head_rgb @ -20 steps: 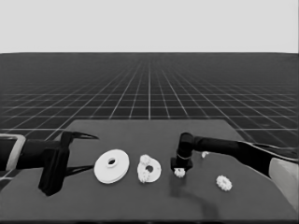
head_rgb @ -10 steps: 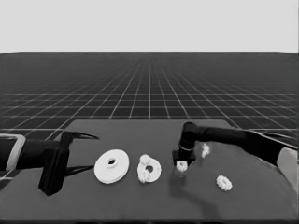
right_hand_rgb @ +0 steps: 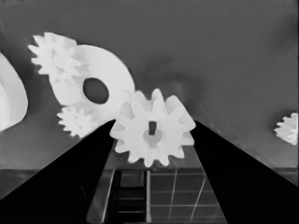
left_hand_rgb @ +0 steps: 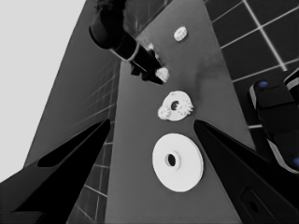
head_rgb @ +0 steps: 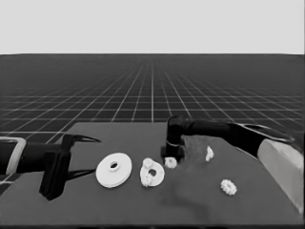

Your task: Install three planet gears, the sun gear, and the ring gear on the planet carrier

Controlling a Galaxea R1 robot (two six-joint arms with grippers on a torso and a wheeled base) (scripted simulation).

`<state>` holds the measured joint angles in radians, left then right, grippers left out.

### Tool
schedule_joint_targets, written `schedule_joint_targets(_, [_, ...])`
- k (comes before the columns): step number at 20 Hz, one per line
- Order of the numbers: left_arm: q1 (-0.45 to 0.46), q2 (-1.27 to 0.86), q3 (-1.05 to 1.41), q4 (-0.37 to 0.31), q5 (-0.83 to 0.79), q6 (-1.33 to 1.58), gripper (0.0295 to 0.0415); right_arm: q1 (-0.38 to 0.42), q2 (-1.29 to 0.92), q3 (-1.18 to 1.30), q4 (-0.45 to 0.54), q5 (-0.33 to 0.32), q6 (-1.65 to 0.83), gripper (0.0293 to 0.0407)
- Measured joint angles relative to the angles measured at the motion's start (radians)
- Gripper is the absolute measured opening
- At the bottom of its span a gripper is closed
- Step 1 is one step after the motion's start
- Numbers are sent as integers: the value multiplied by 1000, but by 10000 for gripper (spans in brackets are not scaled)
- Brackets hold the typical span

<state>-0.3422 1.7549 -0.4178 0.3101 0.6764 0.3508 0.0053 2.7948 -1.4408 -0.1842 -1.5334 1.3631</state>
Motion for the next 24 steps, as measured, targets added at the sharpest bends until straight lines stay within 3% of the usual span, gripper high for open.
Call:
schedule_joint_targets(8, [0, 0, 0, 0, 0, 0, 385, 1, 120, -113, 2, -1, 2, 312])
schedule_joint_targets(11, [0, 0, 0, 0, 0, 0, 385, -125, 140, -187, -117, 39, -43, 312])
schedule_joint_targets(18, [0, 0, 0, 0, 0, 0, 385, -153, 149, -215, -144, 53, -59, 312])
schedule_joint_targets(20, [0, 0, 0, 0, 0, 0, 385, -154, 149, -216, -144, 54, -59, 372])
schedule_joint_targets(21, [0, 0, 0, 0, 0, 0, 385, -154, 149, -216, -144, 54, -59, 381])
schedule_joint_targets(24, [0, 0, 0, 0, 0, 0, 385, -154, 149, -216, -145, 54, -59, 385])
